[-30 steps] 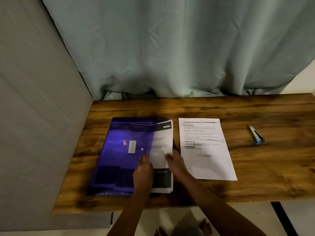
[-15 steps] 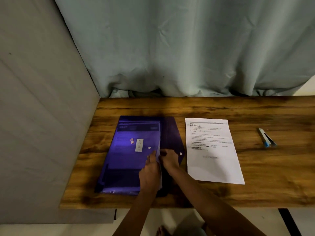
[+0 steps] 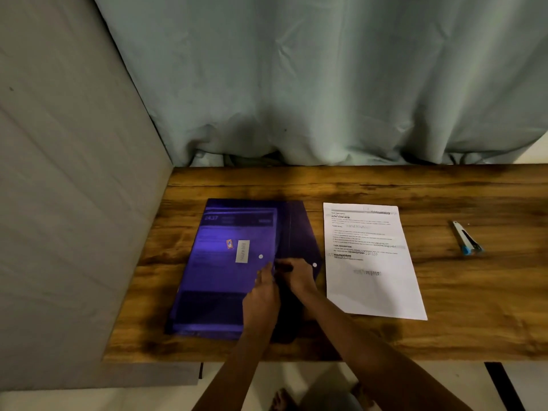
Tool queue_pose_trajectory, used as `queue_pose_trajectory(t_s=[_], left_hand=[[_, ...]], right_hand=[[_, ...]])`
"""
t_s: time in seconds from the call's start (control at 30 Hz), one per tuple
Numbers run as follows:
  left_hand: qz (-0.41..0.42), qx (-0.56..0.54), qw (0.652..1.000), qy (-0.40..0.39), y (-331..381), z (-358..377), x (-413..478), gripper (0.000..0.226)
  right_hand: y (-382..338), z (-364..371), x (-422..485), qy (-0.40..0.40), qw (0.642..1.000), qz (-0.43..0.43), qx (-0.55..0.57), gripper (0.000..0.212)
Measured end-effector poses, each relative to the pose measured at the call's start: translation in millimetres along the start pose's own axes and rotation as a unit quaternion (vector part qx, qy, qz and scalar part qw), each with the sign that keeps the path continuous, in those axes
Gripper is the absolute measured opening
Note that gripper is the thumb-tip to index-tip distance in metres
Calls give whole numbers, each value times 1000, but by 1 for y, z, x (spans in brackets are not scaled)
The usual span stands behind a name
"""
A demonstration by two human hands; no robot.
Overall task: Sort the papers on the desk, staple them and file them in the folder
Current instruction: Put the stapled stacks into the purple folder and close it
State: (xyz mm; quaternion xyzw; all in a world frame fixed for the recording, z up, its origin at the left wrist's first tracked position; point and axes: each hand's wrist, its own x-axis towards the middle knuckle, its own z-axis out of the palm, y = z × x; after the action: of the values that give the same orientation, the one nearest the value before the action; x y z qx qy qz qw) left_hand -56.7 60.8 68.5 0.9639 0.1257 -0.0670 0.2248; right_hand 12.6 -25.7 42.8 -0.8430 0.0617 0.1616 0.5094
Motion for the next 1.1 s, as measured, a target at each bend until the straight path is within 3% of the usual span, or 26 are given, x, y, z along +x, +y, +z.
queue_pose_trajectory(t_s=[0.13, 0.33, 0.47, 0.57, 0.7, 0.83, 1.03, 1.1], left_hand=[[7, -19, 1000, -8, -2, 6, 3, 51], [40, -33, 998, -47, 1, 26, 2, 56], [64, 19, 996, -66, 7, 41, 3, 105], [57, 67, 993, -79, 13, 44, 5, 112], [48, 103, 990, -88, 16, 48, 5, 108], [37, 129, 987, -91, 18, 52, 4, 67], [37, 158, 984, -78, 16, 60, 7, 63], [38, 153, 984, -77, 15, 61, 7, 66]], right_hand=[[4, -15, 3, 7, 998, -37, -44, 27], [17, -52, -3, 166, 980, -105, 27, 21], [36, -80, -4, 257, 955, -148, -7, 16], [61, -107, -4, 295, 949, -92, -67, 29], [91, -145, -3, 318, 926, 76, -190, 53], [98, -167, -10, 277, 911, 196, -233, 80], [109, -193, 6, 216, 926, 261, -167, 97], [110, -202, 9, 205, 935, 261, -122, 93]])
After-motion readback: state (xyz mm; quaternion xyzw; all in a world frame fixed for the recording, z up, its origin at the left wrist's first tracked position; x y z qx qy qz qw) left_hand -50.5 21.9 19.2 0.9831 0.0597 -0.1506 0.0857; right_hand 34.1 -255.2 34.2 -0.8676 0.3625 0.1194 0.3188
